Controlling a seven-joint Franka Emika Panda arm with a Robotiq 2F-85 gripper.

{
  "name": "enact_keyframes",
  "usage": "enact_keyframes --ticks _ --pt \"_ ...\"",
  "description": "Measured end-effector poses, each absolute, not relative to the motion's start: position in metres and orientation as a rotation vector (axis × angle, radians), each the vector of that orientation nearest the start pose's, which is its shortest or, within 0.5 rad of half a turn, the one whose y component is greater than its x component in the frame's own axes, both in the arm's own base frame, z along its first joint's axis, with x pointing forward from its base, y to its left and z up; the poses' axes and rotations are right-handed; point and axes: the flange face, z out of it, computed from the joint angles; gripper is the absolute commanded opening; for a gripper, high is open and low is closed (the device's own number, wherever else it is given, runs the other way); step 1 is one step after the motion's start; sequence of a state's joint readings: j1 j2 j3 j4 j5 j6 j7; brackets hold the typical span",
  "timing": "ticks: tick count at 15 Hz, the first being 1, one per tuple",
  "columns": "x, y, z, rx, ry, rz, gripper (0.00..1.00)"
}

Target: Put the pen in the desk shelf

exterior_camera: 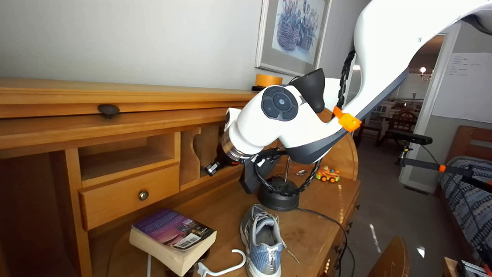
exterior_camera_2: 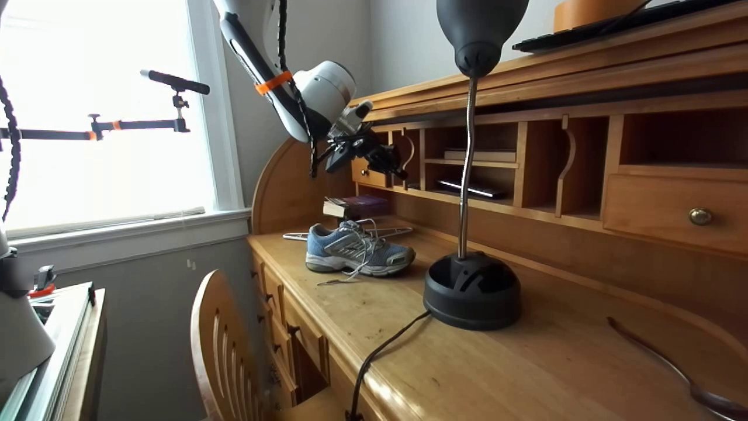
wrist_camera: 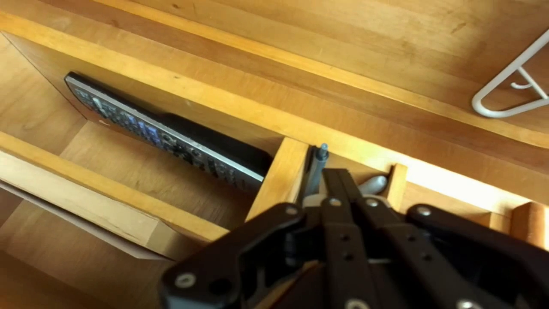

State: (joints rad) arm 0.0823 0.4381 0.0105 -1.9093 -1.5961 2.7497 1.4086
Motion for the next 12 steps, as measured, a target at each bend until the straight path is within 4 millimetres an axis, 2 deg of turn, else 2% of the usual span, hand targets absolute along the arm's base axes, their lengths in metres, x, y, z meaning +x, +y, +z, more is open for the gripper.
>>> enact_keyframes --ticks 3,4,5,7,12 --pt "0.609 0.092 0.278 -3.279 -0.104 -1.260 0.00" --pt "0.601 0.090 0.276 -3.278 -0.081 -1.201 0.16" --pt "0.592 0.089 0.274 -3.269 -0.081 -1.129 0.05" --pt "0.571 0.087 0.272 -3.234 -0.092 -0.988 0.00" --pt "0.520 0.077 0.259 -3.153 -0.042 -0.687 0.01"
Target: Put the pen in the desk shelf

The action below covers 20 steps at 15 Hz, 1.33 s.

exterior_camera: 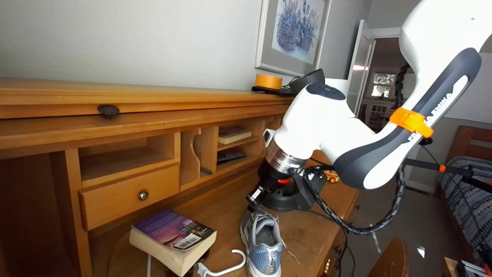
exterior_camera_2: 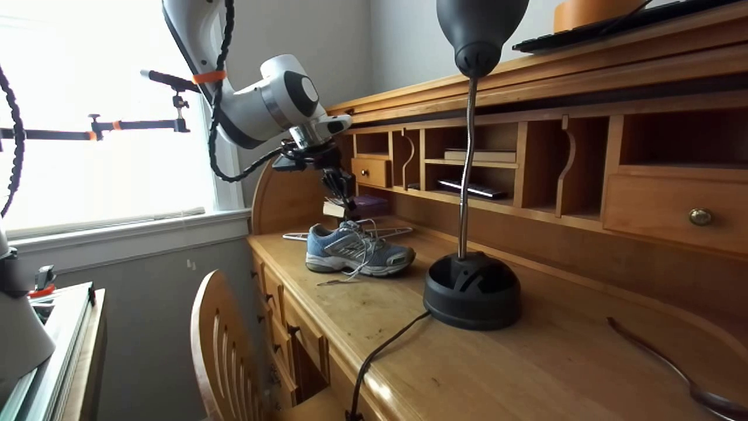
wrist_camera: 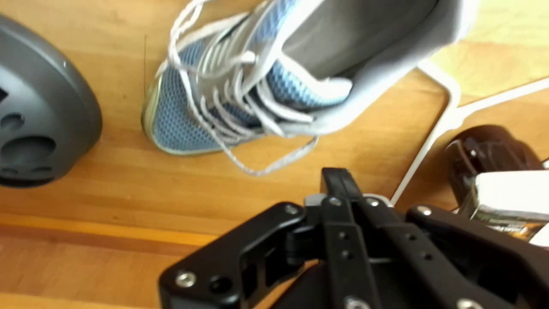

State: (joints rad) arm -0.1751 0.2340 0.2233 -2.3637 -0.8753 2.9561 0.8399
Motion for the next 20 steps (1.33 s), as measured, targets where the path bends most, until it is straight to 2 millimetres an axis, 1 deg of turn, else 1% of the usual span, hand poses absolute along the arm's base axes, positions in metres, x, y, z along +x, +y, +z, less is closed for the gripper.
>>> enact_keyframes --ticks 2,4,6,9,10,11,12,13,14,15,16,17,18,19,20 --pt "0.502 0.077 0.255 -3.122 0.004 -0.586 0.00" --pt "0.493 0.078 0.254 -3.079 0.054 -0.516 0.00" --pt "0.494 0.079 0.263 -3.029 0.097 -0.496 0.00" --pt "0.500 0.079 0.283 -2.971 0.133 -0.500 0.00" --pt "0.500 0.079 0.289 -2.965 0.140 -0.485 0.04" --pt "0.500 0.079 0.294 -2.965 0.145 -0.458 0.15" --pt "0.501 0.078 0.299 -2.965 0.150 -0.425 0.20" --pt "0.500 0.076 0.304 -2.968 0.152 -0.392 0.20" --pt "0.500 0.073 0.310 -2.972 0.155 -0.357 0.33" --pt "0.499 0.070 0.315 -2.977 0.156 -0.328 0.39" --pt "0.497 0.066 0.321 -2.985 0.158 -0.302 0.39" --pt "0.495 0.061 0.328 -2.994 0.159 -0.279 0.43" --pt "0.493 0.056 0.334 -3.006 0.160 -0.261 0.52" --pt "0.490 0.051 0.342 -3.019 0.157 -0.241 0.68" --pt "0.487 0.045 0.349 -3.028 0.157 -0.223 0.69"
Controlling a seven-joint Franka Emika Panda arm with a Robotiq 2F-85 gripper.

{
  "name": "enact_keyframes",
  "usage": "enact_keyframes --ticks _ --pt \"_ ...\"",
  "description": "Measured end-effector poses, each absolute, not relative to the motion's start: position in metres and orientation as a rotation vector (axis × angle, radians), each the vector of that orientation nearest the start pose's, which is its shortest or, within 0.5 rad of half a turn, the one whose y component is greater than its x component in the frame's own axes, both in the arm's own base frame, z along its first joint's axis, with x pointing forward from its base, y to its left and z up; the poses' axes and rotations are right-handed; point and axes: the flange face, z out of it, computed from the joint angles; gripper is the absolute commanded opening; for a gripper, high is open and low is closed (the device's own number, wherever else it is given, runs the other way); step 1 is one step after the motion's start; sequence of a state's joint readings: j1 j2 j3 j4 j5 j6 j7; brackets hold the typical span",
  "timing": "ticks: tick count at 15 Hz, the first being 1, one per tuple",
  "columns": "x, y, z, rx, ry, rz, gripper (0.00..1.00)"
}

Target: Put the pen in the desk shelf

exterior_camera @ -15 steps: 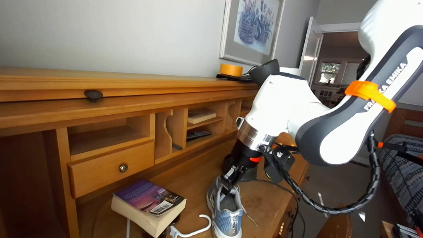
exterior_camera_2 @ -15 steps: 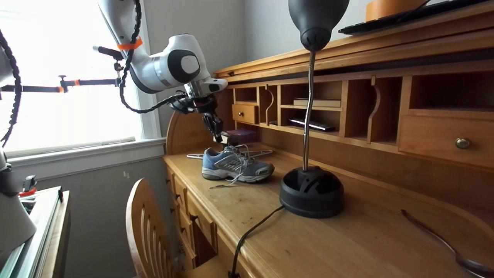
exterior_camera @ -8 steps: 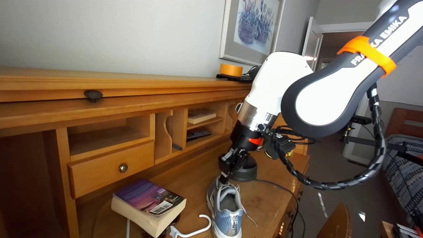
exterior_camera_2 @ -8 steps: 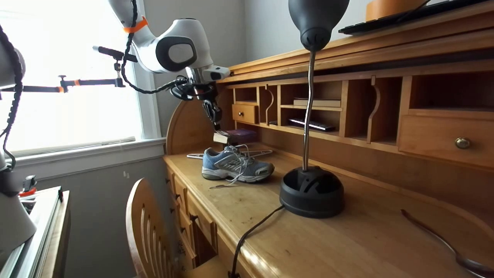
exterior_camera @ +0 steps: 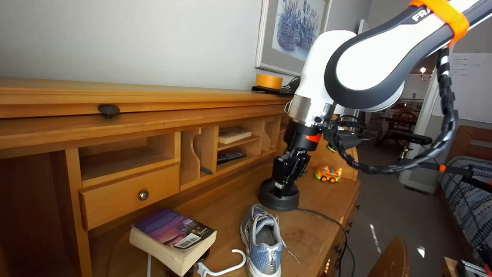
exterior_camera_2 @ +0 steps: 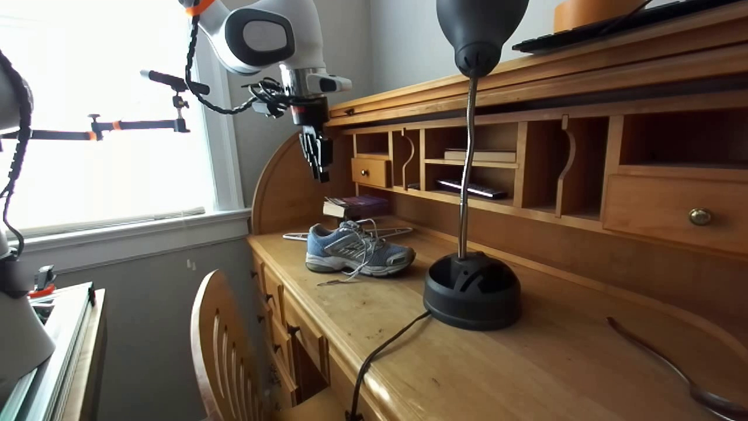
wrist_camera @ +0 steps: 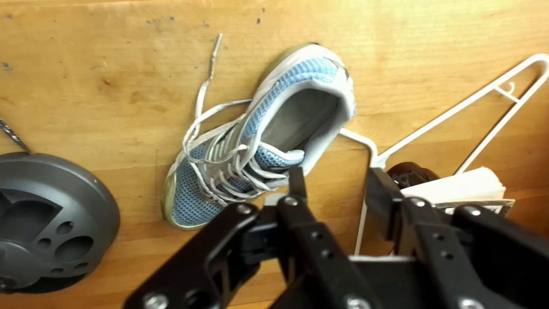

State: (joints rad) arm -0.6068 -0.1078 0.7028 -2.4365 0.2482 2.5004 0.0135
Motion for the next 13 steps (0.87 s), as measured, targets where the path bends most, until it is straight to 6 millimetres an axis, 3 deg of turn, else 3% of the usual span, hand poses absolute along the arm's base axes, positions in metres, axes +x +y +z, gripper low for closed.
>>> enact_keyframes --ticks 4,5,13 --pt "0.470 0.030 0.373 -3.029 0.140 -0.134 0.97" --pt "0.466 0.028 0.377 -3.022 0.129 -0.112 1.00" --pt "0.448 0.020 0.383 -3.038 0.019 -0.080 1.00"
